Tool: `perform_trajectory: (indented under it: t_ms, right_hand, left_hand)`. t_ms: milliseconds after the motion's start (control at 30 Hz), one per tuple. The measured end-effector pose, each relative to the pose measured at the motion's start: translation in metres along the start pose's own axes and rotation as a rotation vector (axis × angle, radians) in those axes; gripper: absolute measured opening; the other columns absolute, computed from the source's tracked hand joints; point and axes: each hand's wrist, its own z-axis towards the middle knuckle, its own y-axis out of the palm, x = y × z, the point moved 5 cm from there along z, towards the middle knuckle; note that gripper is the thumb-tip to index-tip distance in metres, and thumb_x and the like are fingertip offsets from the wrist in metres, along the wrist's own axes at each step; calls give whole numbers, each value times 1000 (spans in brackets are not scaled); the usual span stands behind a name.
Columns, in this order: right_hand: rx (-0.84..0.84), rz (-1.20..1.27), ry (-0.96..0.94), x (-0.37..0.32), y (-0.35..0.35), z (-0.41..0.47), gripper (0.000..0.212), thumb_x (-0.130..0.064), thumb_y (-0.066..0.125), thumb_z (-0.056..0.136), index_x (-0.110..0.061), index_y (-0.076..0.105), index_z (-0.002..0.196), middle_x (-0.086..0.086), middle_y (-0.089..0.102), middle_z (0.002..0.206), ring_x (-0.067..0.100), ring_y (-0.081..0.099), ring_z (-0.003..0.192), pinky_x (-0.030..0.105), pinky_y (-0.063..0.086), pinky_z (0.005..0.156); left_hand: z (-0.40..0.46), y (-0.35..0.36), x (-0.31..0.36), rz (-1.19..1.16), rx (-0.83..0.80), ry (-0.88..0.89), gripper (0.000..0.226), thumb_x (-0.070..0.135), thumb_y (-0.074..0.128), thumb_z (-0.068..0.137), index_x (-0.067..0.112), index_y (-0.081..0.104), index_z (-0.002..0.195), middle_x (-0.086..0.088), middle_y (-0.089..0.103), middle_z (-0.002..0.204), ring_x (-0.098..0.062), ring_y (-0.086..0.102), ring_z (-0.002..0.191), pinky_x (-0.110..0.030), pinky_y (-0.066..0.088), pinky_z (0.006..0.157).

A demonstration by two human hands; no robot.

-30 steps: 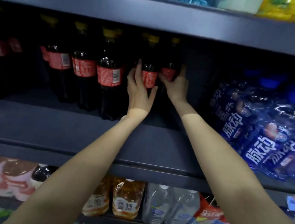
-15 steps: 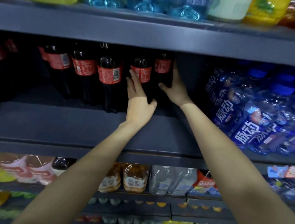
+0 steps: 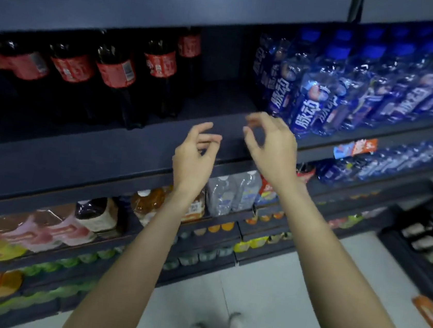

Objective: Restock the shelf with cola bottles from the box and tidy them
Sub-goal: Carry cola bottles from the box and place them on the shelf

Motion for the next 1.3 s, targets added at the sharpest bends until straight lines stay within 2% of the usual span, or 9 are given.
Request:
perform_trajectory:
  t_ms: [67, 167, 333, 500, 733, 867, 1067, 1167, 1300]
  right_hand:
    - [118, -1, 38, 0, -31, -43, 19, -22, 55, 92, -12, 64, 105, 1, 68, 91, 21, 62, 86, 34, 49, 74]
    - [200, -16, 86, 12, -72, -116, 19, -16, 56, 93, -8, 65, 108, 4, 67, 99, 20, 61, 92, 29, 49, 79]
    - [90, -42, 261, 65, -139, -249, 23, -15, 59, 91, -10, 61, 114, 4, 65, 110, 20, 56, 102, 20, 39, 91]
    - [-77, -120, 689, 135, -226, -413, 34, -22, 62, 89, -15, 58, 122, 2, 65, 115, 23, 56, 109, 32, 45, 91]
    - [-177, -89, 1404, 205, -364, -625, 46, -36, 54, 93, -19, 43, 134, 2, 60, 124, 23, 56, 111, 32, 44, 83]
    - [37, 105, 1759, 225, -440, -732, 39, -29, 58, 92, -14, 54, 127, 7, 62, 123, 23, 58, 110, 28, 41, 86]
    - [477, 247, 1989, 255, -541, -849, 30, -18, 60, 90, -13, 60, 119, 9, 65, 114, 21, 56, 101, 27, 40, 85]
    - [555, 233, 2058, 278, -585, -898, 30, -17, 59, 90, -13, 59, 120, 10, 65, 113, 22, 56, 100, 27, 39, 84]
    - [545, 165, 2146, 311, -661, -950, 29, -16, 59, 91, -11, 60, 119, 10, 65, 112, 22, 55, 97, 27, 38, 82]
  left_hand:
    - [-31, 9, 5, -121, -17, 80, 22, 16, 54, 95, 19, 58, 117, 11, 69, 96, -5, 64, 94, -24, 51, 88]
    - [-85, 32, 6, -166, -83, 182, 18, 16, 52, 96, 18, 61, 112, 6, 69, 98, -9, 65, 95, -23, 49, 86]
    - [-185, 101, -14, 91, -375, 240, 25, 31, 49, 92, 21, 63, 111, 17, 67, 96, 3, 63, 89, -20, 50, 79]
    - [-302, 207, -67, 517, -810, -78, 26, 26, 58, 88, 24, 63, 114, 8, 70, 108, -17, 66, 100, -34, 51, 85]
    - [-487, 335, -48, 561, -1159, -233, 26, 21, 58, 90, 25, 63, 116, 6, 68, 110, -15, 63, 102, -25, 46, 87]
    - [-560, 411, -2, 428, -1278, -296, 24, 8, 57, 92, 15, 64, 114, -7, 67, 113, -16, 60, 98, -20, 41, 82]
    - [-649, 557, 66, 356, -1462, -223, 26, 5, 56, 91, 11, 63, 114, -6, 65, 108, -15, 58, 96, -22, 42, 79]
    - [-694, 631, 70, 473, -1575, -135, 26, 6, 56, 91, 10, 63, 115, -11, 66, 113, -24, 61, 104, -28, 43, 90]
    - [-760, 714, 70, 730, -1723, -117, 36, 15, 54, 92, 10, 56, 127, -13, 62, 122, -27, 59, 110, -26, 43, 86]
